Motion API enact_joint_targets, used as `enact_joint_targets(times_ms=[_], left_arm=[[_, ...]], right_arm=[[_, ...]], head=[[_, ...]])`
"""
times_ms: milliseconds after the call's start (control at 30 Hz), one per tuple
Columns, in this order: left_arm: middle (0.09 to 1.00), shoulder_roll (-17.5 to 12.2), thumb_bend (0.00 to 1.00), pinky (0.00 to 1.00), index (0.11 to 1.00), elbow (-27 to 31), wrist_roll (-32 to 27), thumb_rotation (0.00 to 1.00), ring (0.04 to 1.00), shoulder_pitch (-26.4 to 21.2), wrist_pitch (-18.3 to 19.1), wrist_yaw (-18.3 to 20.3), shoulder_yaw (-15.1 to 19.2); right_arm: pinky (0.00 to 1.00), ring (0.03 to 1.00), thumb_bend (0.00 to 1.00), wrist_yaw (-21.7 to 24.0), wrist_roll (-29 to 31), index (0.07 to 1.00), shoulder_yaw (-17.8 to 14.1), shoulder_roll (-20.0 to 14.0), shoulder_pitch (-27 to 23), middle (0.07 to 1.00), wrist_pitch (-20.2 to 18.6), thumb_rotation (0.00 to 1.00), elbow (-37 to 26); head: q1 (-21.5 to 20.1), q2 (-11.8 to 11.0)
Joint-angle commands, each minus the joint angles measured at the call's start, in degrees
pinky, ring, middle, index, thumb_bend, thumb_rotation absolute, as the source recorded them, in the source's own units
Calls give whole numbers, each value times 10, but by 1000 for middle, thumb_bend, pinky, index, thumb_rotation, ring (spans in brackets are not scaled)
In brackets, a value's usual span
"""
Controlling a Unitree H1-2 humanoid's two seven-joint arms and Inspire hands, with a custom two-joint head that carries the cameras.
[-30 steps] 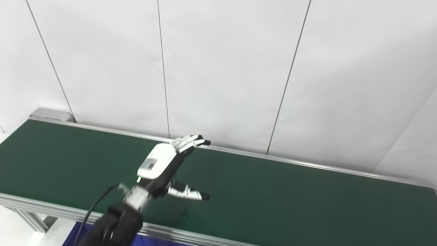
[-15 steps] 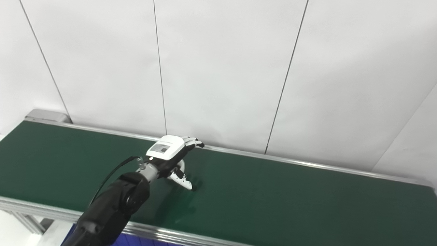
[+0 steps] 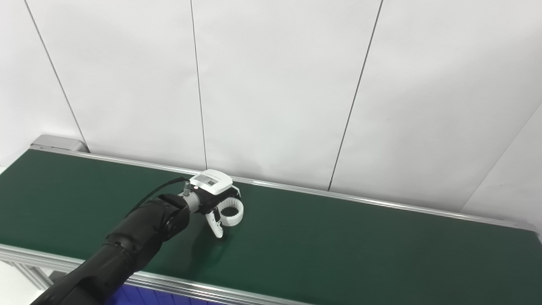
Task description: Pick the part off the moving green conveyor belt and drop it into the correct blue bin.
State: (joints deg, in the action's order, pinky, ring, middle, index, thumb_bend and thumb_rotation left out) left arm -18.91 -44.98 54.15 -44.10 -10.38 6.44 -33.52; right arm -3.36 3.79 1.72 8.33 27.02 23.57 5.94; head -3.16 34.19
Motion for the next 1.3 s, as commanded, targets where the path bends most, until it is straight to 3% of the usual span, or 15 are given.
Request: enact_joint_targets(times_ms=[0, 133, 233, 267, 300, 367, 433, 567, 700, 900, 1033, 1267], left_arm=[[676, -12, 899, 723, 682, -12, 16, 208, 695, -23, 7, -20, -10], [636, -4, 817, 683, 645, -22, 15, 212, 651, -25, 2, -28, -30], [594, 9, 773, 676, 621, -27, -29, 198, 610, -14, -7, -28, -11], [556, 14, 648, 633, 559, -32, -48, 136, 557, -9, -16, -32, -1], [507, 19, 585, 589, 547, -35, -62, 70, 519, -3, -23, -34, 6], [462, 25, 529, 530, 533, -36, -76, 11, 471, 6, -26, -33, 11], [450, 30, 520, 443, 528, -35, -84, 1, 427, 15, -39, -41, 9], [459, 31, 520, 362, 509, -21, -81, 0, 371, 25, -48, -51, -5], [471, 26, 523, 244, 488, -16, -61, 0, 255, 24, -70, -91, -26], [470, 12, 525, 243, 486, 29, -30, 0, 241, 15, -69, -97, -51], [471, -3, 524, 318, 486, 92, -34, 0, 285, 19, -76, -80, -42], [471, -45, 524, 344, 485, 340, -62, 0, 307, 72, -62, 0, 14]], right_arm=[[951, 971, 780, 5, 4, 1000, 3, 6, 9, 1000, 25, 1000, -22], [950, 971, 786, 6, 4, 1000, 4, 4, 11, 1000, 26, 1000, -23], [950, 968, 788, 4, 2, 1000, 5, 6, 13, 1000, 24, 1000, -26], [949, 968, 788, 4, 1, 1000, 6, 6, 14, 1000, 23, 1000, -27], [948, 968, 789, 4, 1, 1000, 7, 7, 14, 1000, 23, 1000, -29], [946, 968, 787, 5, 2, 1000, 8, 8, 16, 1000, 20, 1000, -33], [944, 969, 778, 5, 4, 1000, 9, 6, 17, 1000, 16, 1000, -36], [932, 961, 777, 4, 5, 1000, 11, 8, 19, 1000, 17, 1000, -38], [930, 958, 779, 4, 2, 1000, 13, 8, 19, 1000, 17, 1000, -39], [928, 961, 788, 2, -3, 1000, 15, 7, 18, 1000, 13, 1000, -41], [927, 954, 798, 2, -2, 1000, 16, 7, 20, 1000, 8, 1000, -45], [902, 941, 782, 8, 14, 1000, 17, -1, 27, 999, -12, 1000, -74]], head=[[0, 1], [2, 3], [-1, 5], [-4, 7], [-4, 7], [-5, 9], [-5, 9], [-6, 12], [-8, 14], [-7, 17], [-4, 26], [19, 59]])
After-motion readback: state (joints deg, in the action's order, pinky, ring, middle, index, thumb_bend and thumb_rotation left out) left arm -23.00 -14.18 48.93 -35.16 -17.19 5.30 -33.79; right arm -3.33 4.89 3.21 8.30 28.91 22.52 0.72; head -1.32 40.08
